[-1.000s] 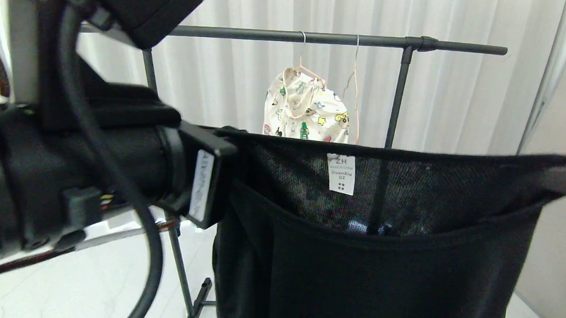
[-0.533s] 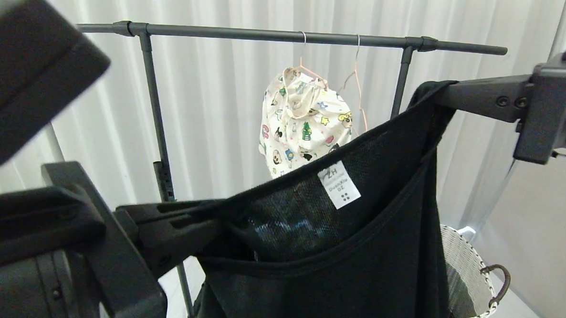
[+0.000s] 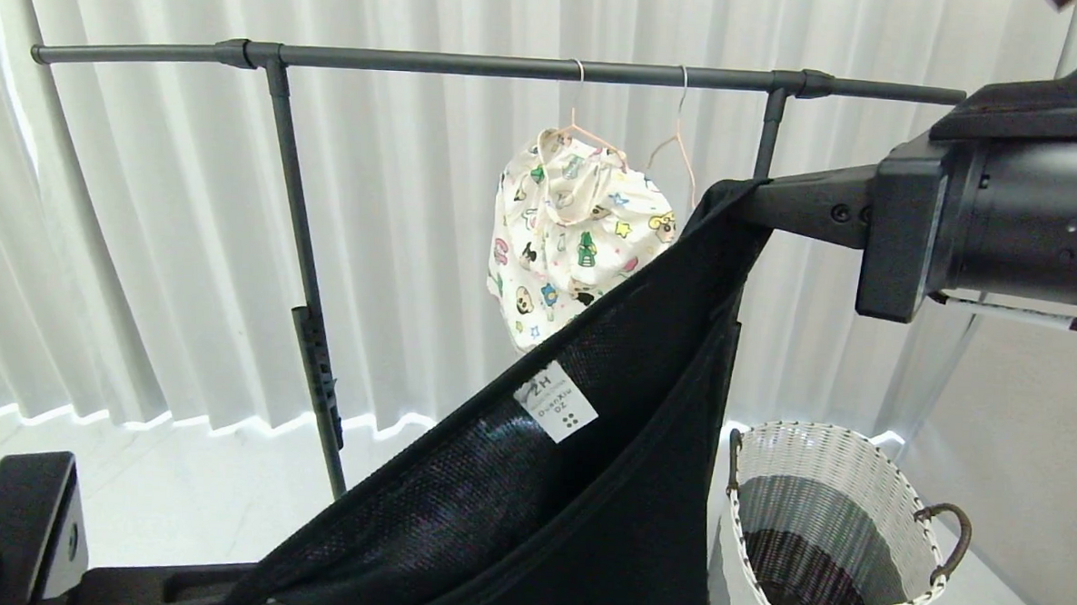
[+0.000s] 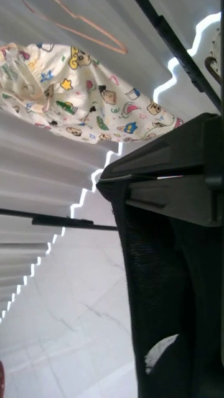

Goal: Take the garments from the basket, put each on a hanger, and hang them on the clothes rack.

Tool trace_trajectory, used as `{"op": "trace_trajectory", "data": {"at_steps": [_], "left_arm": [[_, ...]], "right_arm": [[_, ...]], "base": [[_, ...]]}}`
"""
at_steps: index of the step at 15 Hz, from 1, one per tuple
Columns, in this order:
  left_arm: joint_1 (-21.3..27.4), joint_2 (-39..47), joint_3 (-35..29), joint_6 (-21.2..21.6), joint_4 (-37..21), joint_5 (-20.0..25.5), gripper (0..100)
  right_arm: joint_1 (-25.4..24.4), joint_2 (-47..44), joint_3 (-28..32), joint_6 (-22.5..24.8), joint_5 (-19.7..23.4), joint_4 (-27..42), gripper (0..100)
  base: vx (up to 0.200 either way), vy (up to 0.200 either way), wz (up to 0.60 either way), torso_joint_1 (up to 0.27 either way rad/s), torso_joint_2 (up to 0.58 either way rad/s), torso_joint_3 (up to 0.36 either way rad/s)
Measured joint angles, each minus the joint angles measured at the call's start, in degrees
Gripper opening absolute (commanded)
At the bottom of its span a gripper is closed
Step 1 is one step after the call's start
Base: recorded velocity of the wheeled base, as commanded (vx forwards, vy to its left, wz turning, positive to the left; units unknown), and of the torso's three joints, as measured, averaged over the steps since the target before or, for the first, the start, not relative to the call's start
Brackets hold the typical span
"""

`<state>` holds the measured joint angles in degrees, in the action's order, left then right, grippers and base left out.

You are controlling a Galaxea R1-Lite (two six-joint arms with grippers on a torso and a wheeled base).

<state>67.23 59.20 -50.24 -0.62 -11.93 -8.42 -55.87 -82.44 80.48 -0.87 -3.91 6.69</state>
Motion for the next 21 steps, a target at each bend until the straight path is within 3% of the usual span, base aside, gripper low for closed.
{"op": "trace_trajectory", "data": {"at_steps": [2,5,9,12,14,17,21], "left_arm": [[-0.23,0.28,0.10,2.76,0.17,0.00,0],[-0.69,2.66,-0.01,3.13,6.79,-0.55,0],[-8.34,8.44,-0.91,5.92,18.77,-4.51,0],[-12.52,12.50,-5.66,8.50,20.09,-4.55,0],[-13.46,14.97,-9.30,8.67,20.27,-4.40,0],[-13.40,16.98,-10.95,8.78,20.19,-4.40,0],[-13.18,16.80,-10.95,8.80,20.19,-4.46,0]], "right_arm": [[-0.16,-0.18,0.00,0.00,0.57,0.00,0],[-0.20,0.30,-0.50,-0.02,0.01,0.20,0],[1.02,6.95,-4.44,-0.04,-0.13,6.52,0],[0.99,14.58,-6.51,0.54,0.20,13.56,0],[-1.97,17.57,-7.06,0.89,0.26,15.58,0],[-5.32,18.07,-7.94,1.76,-0.93,15.31,0],[-5.79,16.63,-8.18,2.06,-4.00,13.28,0]], "base": [[0.000,0.000,0.00,0.000,0.00,0.000],[0.000,0.000,0.00,0.000,0.00,0.000],[0.000,0.000,0.00,0.000,0.00,0.000],[0.000,0.000,0.00,0.000,0.00,0.000],[0.000,0.000,0.00,0.000,0.00,0.000],[0.000,0.000,0.00,0.000,0.00,0.000],[0.000,0.000,0.00,0.000,0.00,0.000]]}}
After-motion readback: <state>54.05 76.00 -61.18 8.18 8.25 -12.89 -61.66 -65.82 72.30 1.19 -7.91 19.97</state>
